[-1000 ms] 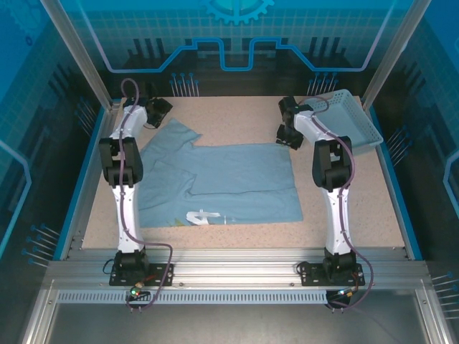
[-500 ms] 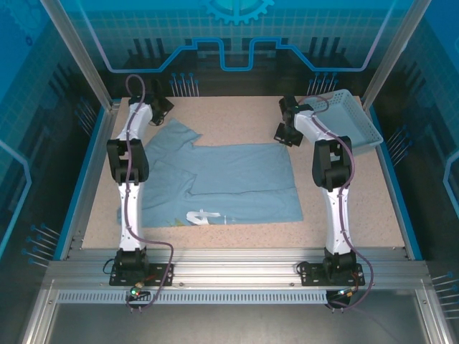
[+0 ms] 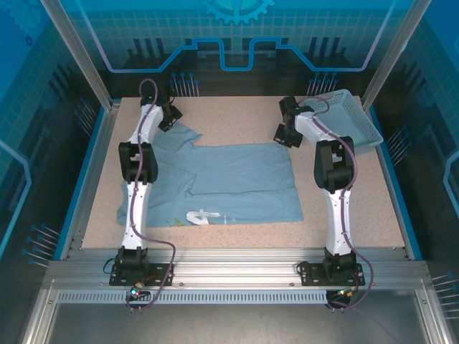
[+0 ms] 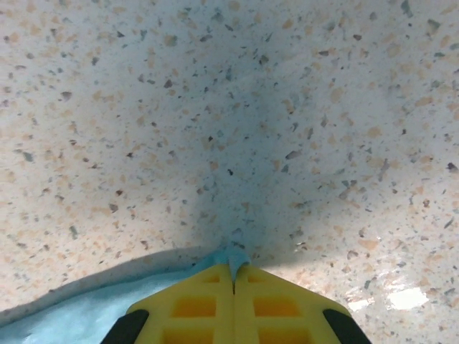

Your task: Fold and stack the t-shirts

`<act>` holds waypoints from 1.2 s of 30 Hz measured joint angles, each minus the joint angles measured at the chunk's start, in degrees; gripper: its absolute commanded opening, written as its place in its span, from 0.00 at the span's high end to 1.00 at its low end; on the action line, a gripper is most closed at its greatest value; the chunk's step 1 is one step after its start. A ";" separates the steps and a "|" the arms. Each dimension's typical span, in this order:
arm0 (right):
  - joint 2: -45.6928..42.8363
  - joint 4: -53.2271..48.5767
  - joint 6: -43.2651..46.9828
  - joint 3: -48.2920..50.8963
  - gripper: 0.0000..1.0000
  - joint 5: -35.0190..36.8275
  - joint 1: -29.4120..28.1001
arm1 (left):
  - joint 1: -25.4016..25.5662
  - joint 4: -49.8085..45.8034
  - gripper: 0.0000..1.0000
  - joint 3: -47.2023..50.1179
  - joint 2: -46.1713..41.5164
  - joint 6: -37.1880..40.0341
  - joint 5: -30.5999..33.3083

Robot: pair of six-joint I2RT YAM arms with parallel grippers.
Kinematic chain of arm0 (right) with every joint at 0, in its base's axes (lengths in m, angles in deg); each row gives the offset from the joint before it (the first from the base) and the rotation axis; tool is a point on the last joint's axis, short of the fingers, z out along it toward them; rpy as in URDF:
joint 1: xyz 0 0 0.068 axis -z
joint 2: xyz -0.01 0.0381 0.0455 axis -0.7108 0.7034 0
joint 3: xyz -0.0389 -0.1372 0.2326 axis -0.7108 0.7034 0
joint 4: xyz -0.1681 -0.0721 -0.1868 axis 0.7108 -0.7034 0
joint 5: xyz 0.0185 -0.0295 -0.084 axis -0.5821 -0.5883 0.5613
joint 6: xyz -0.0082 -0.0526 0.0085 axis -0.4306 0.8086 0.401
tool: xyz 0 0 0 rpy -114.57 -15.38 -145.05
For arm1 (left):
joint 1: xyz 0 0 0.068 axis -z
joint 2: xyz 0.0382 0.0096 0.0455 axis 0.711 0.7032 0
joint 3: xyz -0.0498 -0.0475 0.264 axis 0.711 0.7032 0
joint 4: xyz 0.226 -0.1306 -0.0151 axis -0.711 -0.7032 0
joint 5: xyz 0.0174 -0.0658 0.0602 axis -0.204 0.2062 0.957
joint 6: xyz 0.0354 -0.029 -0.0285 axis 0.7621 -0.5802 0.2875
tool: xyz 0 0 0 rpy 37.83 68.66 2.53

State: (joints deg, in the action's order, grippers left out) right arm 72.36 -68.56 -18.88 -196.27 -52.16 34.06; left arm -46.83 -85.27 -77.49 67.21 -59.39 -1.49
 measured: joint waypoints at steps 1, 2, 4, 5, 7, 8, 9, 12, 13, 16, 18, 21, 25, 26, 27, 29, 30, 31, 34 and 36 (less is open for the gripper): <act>-0.20 0.24 0.00 0.00 1.00 -0.24 0.00 | -0.02 -1.18 0.50 -0.35 0.00 0.02 -0.02; -0.35 0.44 0.00 0.00 1.00 -0.33 0.00 | -0.02 -2.78 0.54 -0.59 0.00 0.00 -0.04; -0.55 0.76 0.00 0.00 1.00 -0.37 0.00 | -0.02 -5.20 0.60 -0.70 0.00 0.09 -0.02; -0.57 0.96 0.00 0.00 1.00 -0.37 0.00 | -0.02 -6.40 0.65 -1.01 0.00 0.22 0.00; -0.57 0.94 0.00 0.00 1.00 -0.48 0.00 | -0.02 -8.72 0.75 -1.18 0.00 0.57 0.07; -0.57 0.98 0.00 0.00 1.00 -0.52 0.00 | -0.02 -9.73 0.82 -1.25 0.00 0.70 0.11; -0.57 1.01 0.00 0.00 1.00 -0.55 0.00 | -0.02 -10.58 0.87 -1.31 0.00 1.05 0.24; -0.57 1.18 0.02 0.00 1.00 -0.79 0.00 | -0.02 -11.63 1.00 -1.33 -0.20 1.81 0.48; -0.57 1.25 0.02 0.00 1.00 -0.94 0.00 | -0.02 -11.87 1.00 -1.33 -0.28 1.79 0.50; -0.57 1.55 0.04 0.09 1.00 -1.40 0.00 | 0.04 -12.20 1.00 -1.31 -0.57 1.79 0.87; -0.76 1.99 0.04 0.59 1.00 -1.60 0.00 | 0.09 -12.55 1.00 -1.18 -0.87 1.81 1.36; -1.33 2.29 0.09 1.33 1.00 -1.81 0.00 | 0.15 -12.31 1.00 2.54 -3.78 1.79 2.16; -2.36 2.71 0.72 1.99 1.00 -1.81 0.00 | 0.31 -9.75 1.00 14.88 -14.03 1.79 3.08; -2.75 2.78 0.96 2.34 1.00 -1.81 0.00 | 0.31 -9.07 1.00 18.16 -17.22 1.79 3.23; -3.15 2.97 1.25 2.82 1.00 -1.81 0.00 | 0.31 -8.20 1.00 21.44 -20.44 1.79 3.43; -4.37 3.78 2.01 4.57 1.00 -1.81 0.00 | 0.31 -6.10 1.00 28.13 -27.34 1.81 3.52; -5.03 4.15 2.47 5.44 1.00 -1.81 0.00 | 0.28 -5.27 1.00 30.80 -30.05 1.79 3.50; -5.75 4.72 2.95 6.51 1.00 -1.81 0.00 | 0.28 -4.37 1.00 33.62 -32.85 1.79 3.48; -8.28 6.64 4.74 10.21 1.00 -1.84 0.00 | 0.24 -2.19 1.00 41.31 -39.69 1.79 3.45; -10.54 8.35 5.86 13.35 1.00 -1.79 0.00 | 0.17 -1.01 1.00 46.71 -43.50 1.75 3.43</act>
State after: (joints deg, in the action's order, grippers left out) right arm 61.83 -60.21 -13.02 -182.92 -53.95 34.06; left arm -46.66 -86.28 -30.78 23.71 -57.64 1.94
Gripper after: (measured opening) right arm 0.048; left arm 0.053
